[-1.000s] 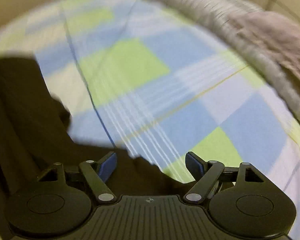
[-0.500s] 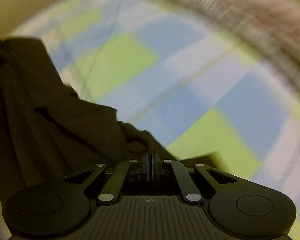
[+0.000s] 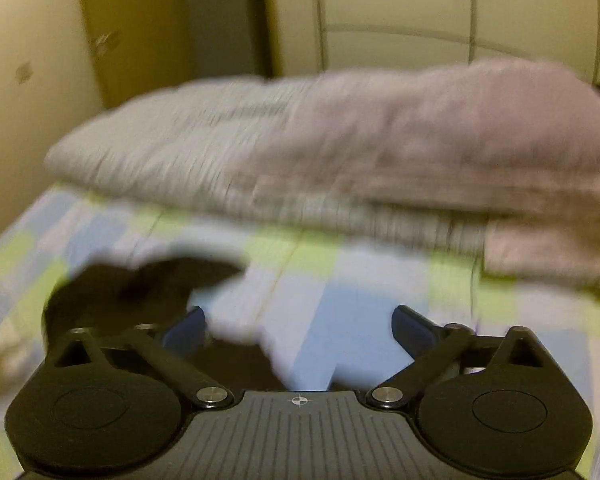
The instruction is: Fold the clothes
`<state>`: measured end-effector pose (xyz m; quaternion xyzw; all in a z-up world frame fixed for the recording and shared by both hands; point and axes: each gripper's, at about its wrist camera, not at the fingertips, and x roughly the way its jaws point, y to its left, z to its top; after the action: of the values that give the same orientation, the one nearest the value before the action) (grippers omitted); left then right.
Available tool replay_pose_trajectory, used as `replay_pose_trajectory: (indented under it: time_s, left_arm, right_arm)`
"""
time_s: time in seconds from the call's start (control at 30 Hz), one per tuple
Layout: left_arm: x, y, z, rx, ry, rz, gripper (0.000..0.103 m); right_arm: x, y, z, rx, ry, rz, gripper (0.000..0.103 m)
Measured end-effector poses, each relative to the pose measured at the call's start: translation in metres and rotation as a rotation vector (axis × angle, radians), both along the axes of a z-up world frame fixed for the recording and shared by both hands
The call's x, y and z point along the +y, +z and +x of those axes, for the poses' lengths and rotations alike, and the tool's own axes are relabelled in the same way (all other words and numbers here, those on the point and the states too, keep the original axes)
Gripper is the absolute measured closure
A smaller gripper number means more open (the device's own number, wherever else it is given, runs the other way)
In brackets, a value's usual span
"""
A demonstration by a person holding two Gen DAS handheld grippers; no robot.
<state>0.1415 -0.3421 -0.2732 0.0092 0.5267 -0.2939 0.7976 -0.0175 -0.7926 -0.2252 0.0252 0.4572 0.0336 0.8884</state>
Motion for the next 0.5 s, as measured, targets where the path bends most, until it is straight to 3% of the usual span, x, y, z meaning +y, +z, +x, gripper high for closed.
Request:
replay_pose_trajectory:
  time_s: [0.07, 0.17, 0.3, 0.37, 0.4, 0.43, 0.5]
  left_arm:
    - [0.001, -0.034, -0.046, 0.128, -0.024, 0.026, 0.057]
    - [-0.009, -0.057, -0.116, 0.260, -0.074, 0.017, 0.057]
    - [-0.028, -0.072, -0.179, 0.363, -0.127, 0.014, 0.055]
    - [-0.039, -0.078, -0.199, 0.374, -0.151, 0.049, 0.051]
    - [-0.043, -0.081, -0.206, 0.372, -0.160, 0.066, 0.051]
    - [-0.047, -0.081, -0.210, 0.363, -0.168, 0.072, 0.050]
    - [-0.052, -0.081, -0.217, 0.353, -0.181, 0.086, 0.049]
  right_arm:
    - [0.000, -0.017, -0.015, 0.051, -0.015, 0.019, 0.004]
    - [-0.003, -0.049, -0.045, 0.146, -0.063, 0.009, 0.004]
    - [-0.032, -0.079, -0.076, 0.235, -0.258, -0.002, 0.005]
    - [-0.047, -0.086, -0.075, 0.284, -0.268, 0.053, 0.063]
    - [-0.050, -0.084, -0.071, 0.288, -0.238, 0.079, 0.083]
    - [-0.052, -0.080, -0.067, 0.281, -0.200, 0.069, 0.086]
    - [-0.056, -0.057, -0.057, 0.180, -0.160, -0.051, 0.088]
